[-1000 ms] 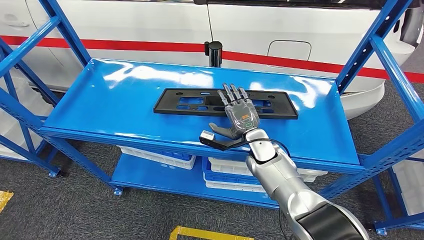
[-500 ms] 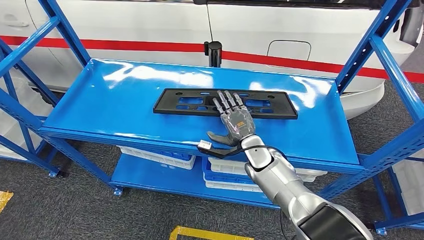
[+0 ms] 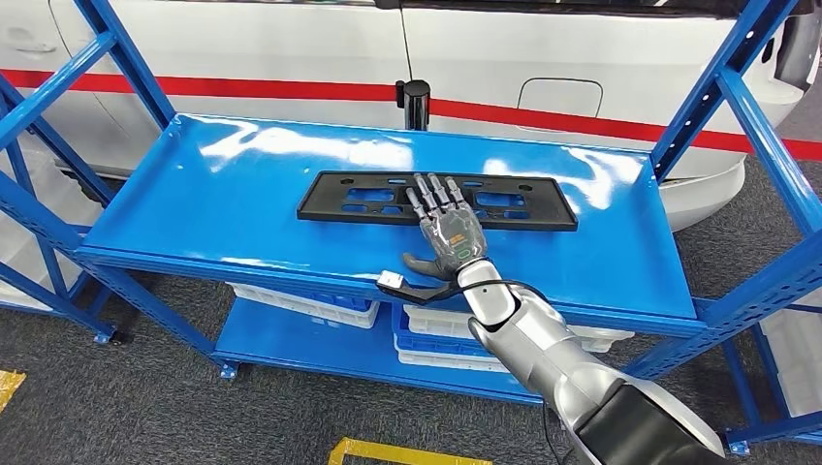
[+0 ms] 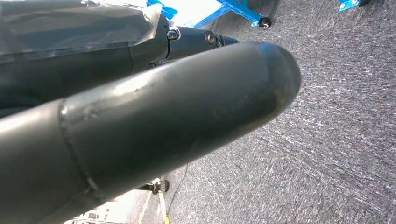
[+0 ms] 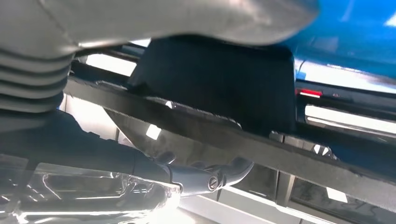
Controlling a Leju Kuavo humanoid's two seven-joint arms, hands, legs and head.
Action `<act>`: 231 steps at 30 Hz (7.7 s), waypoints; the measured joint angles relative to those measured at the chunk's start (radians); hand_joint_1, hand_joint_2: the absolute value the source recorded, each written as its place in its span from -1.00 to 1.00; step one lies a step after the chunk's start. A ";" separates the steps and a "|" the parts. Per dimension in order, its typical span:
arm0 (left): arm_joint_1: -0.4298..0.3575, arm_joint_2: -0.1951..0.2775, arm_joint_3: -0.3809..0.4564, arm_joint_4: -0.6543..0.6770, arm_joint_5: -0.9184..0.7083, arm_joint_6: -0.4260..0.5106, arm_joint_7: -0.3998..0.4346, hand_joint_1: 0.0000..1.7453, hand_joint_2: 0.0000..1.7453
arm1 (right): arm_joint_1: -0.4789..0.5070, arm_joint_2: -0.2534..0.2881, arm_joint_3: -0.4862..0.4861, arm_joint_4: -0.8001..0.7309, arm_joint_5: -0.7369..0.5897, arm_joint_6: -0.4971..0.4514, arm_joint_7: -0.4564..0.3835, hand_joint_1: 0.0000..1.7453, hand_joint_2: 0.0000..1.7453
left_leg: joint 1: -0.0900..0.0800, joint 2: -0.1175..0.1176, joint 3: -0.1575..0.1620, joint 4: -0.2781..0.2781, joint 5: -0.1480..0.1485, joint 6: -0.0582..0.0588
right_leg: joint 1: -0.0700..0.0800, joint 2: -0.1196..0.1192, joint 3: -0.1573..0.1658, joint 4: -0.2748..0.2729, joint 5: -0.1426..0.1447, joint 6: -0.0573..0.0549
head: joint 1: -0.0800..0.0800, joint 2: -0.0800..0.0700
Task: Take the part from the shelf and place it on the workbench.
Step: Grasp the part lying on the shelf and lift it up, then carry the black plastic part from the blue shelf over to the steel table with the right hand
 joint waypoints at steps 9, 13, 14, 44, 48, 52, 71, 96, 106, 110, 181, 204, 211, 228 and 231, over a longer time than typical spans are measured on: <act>-0.005 0.000 -0.012 0.000 0.000 -0.013 0.001 -1.00 -1.00 | -0.060 0.015 0.122 0.044 0.000 0.000 0.097 -1.00 1.00 | 0.000 0.000 0.001 0.000 0.000 0.000 | 0.000 0.000 0.001 0.000 0.000 0.000 | 0.000 0.000; -0.006 0.000 -0.012 0.000 0.000 -0.018 0.001 -1.00 -1.00 | -0.075 0.021 0.148 0.057 0.000 -0.002 0.116 -1.00 1.00 | 0.000 0.000 0.001 0.000 0.000 0.000 | 0.000 0.000 0.002 0.000 0.000 0.000 | 0.000 0.000; -0.007 0.000 -0.012 0.000 0.000 -0.021 0.002 -1.00 -1.00 | -0.080 0.024 0.158 0.064 0.000 -0.002 0.127 -1.00 1.00 | 0.000 0.000 0.001 0.000 0.000 0.000 | 0.000 0.000 0.002 0.000 0.000 0.000 | 0.000 0.000; -0.011 -0.007 -0.023 0.000 0.005 -0.039 0.023 -1.00 -1.00 | -0.124 0.085 0.202 0.191 -0.005 -0.003 0.184 -0.08 1.00 | 0.000 0.000 0.003 0.000 0.000 0.000 | 0.000 0.000 0.002 0.000 0.000 0.000 | 0.000 0.000; -0.012 -0.008 -0.019 0.000 0.005 -0.042 0.024 -1.00 -1.00 | -0.101 0.101 0.131 0.191 -0.007 -0.003 0.140 1.00 1.00 | 0.000 0.000 0.004 0.000 0.000 0.000 | 0.000 0.000 0.003 0.000 0.000 0.000 | 0.000 0.000; -0.012 -0.008 -0.015 0.000 0.006 -0.045 0.025 -1.00 -1.00 | -0.071 0.119 0.038 0.191 -0.002 -0.003 0.117 1.00 1.00 | 0.000 0.000 0.003 0.000 0.000 0.000 | 0.000 0.000 0.003 0.000 0.000 0.000 | 0.000 0.000; -0.012 -0.013 -0.002 0.000 0.005 -0.051 0.027 -1.00 -1.00 | -0.037 0.141 -0.079 0.191 0.001 -0.004 0.117 1.00 1.00 | 0.000 0.000 0.003 0.000 0.000 0.000 | 0.000 0.000 0.003 0.000 0.000 0.000 | 0.000 0.000; 0.021 -0.077 0.461 0.000 0.657 0.059 -0.571 -1.00 -1.00 | -0.009 0.134 -0.114 0.078 0.001 -0.004 0.070 1.00 1.00 | 0.000 0.001 0.004 0.000 0.000 0.000 | 0.000 0.001 0.002 0.000 0.000 0.000 | 0.000 0.000; 0.023 -0.119 0.659 0.000 0.729 0.145 -0.580 -1.00 -1.00 | 0.011 0.136 -0.325 -0.082 -0.087 -0.004 -0.293 1.00 1.00 | 0.000 0.001 0.004 0.000 0.000 0.000 | 0.000 0.001 0.002 0.000 0.000 0.000 | 0.000 0.000; 0.022 -0.129 0.706 0.000 0.742 0.164 -0.534 -1.00 -1.00 | 0.015 0.190 -0.521 -0.113 -0.316 0.003 -0.620 1.00 1.00 | 0.000 0.001 0.004 0.000 0.000 0.000 | 0.000 0.001 0.002 0.000 0.000 0.000 | 0.000 0.000; 0.027 -0.125 0.768 0.000 0.574 -0.004 -0.258 -1.00 -1.00 | 1.020 -0.169 -0.818 -1.684 -1.617 0.958 -0.858 1.00 1.00 | 0.000 0.004 0.017 -0.005 -0.013 0.014 | 0.000 0.002 0.016 -0.005 -0.011 -0.004 | 0.000 0.000; 0.021 -0.122 0.819 0.000 0.602 -0.045 -0.242 -1.00 -1.00 | 0.972 -0.257 -0.823 -1.654 -1.733 1.036 -0.798 1.00 1.00 | -0.003 0.007 0.023 -0.018 0.000 0.043 | -0.007 0.002 0.019 -0.013 -0.006 0.009 | -0.001 0.000; 0.015 -0.133 0.844 0.000 0.620 -0.054 -0.229 -1.00 -1.00 | 0.900 -0.298 -0.835 -1.617 -1.766 1.064 -0.741 1.00 1.00 | 0.038 0.016 0.044 -0.065 0.031 0.035 | -0.052 -0.003 -0.120 0.253 -0.088 0.065 | 0.006 0.000; 0.016 -0.094 0.992 -0.002 0.713 0.076 -0.137 -1.00 -1.00 | 0.870 -0.327 -0.868 -1.564 -1.757 1.054 -0.686 1.00 1.00 | -0.008 -0.005 -0.128 0.276 -0.127 0.047 | -0.011 0.007 -0.063 0.075 -0.017 0.038 | -0.016 0.000; 0.017 -0.074 0.989 -0.003 0.658 0.041 -0.137 -1.00 -1.00 | 0.861 -0.325 -0.867 -1.557 -1.743 1.050 -0.678 1.00 1.00 | -0.056 -0.020 -0.057 0.121 -0.054 0.138 | 0.004 0.009 -0.064 0.070 -0.005 0.026 | -0.005 0.000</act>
